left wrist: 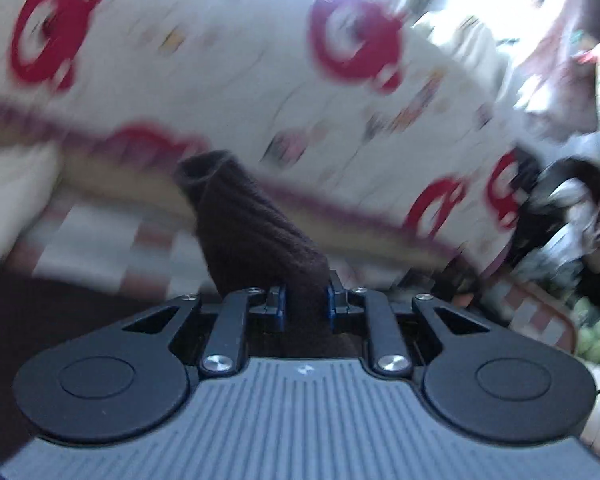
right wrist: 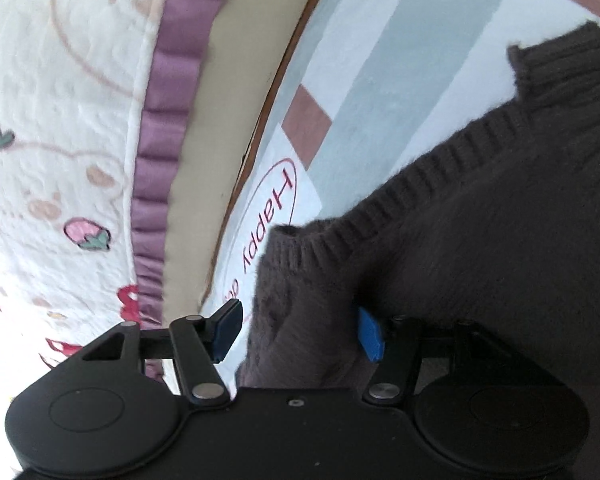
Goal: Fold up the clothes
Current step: 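Lay the held sleeve across the sweater body with the left gripper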
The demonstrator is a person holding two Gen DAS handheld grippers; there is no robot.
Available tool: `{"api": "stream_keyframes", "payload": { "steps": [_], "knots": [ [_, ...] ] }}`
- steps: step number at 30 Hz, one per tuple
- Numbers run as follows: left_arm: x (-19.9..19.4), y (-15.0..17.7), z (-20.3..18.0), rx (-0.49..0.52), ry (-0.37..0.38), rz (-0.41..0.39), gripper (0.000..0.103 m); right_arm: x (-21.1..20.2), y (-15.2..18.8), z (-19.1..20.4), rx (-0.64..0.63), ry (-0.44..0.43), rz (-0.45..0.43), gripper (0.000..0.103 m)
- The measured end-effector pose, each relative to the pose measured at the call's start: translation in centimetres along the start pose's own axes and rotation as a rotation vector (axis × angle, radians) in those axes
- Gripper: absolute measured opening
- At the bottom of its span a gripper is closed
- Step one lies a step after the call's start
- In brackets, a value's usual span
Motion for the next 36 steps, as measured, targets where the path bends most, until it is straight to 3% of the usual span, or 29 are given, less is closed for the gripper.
{"api": "stream_keyframes", "payload": {
  "steps": [4, 8, 14, 16, 17, 21, 27, 31, 36],
  "knots": [
    [-1.9, 2.9, -0.2, 0.043, -0.063, 0.089, 0.017, 0.3, 0.7, 0.8, -0.055, 0.026, -0.011, 0.066],
    [-3.1, 4.5, -1.6, 0.316, -0.208, 0.214, 0.019, 0.6, 1.2, 0.7, -0.05, 0.02, -0.03, 0.066],
    [-3.8, 5.6, 1.5, 0.086, -0.247, 0.245, 0.019, 0.1, 1.4, 0.3, -0.073, 0.024, -0.039, 0.064],
    [-3.3, 6.5, 2.6, 0.059, -0.291, 0.294, 0.02, -0.8, 1.8, 0.7, -0.112, 0.082, -0.056, 0.06],
    [-2.9, 7.1, 3.4, 0.051, -0.347, 0.349, 0.021, -1.2, 2.1, 1.0, -0.137, 0.121, -0.068, 0.056],
    [-2.6, 8.5, 5.4, -0.051, -0.433, 0.404, 0.027, -2.6, 3.8, 1.8, -0.234, 0.218, -0.091, 0.056],
    [-4.3, 8.5, 4.4, -0.03, -0.388, 0.361, 0.03, -4.0, 6.3, 3.9, -0.44, 0.31, -0.145, 0.059],
    [-4.3, 8.7, 5.2, -0.082, -0.393, 0.356, 0.038, -7.1, 10.5, 5.9, -0.494, 0.264, -0.209, 0.06],
    [-3.8, 8.9, 5.8, -0.116, -0.41, 0.352, 0.039, -6.3, 13.6, 9.1, -0.619, 0.183, -0.157, 0.06]
  ]
}}
Point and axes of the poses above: each gripper's, at about its wrist camera, not at the fingertips, and x roughly the way its jaws point, z to its left, y to its underside, the point moved 2 cm from there along x, roughly the way its jaws point, and after that the axes turned 13 degrees about -z, right-handed, at the moved point
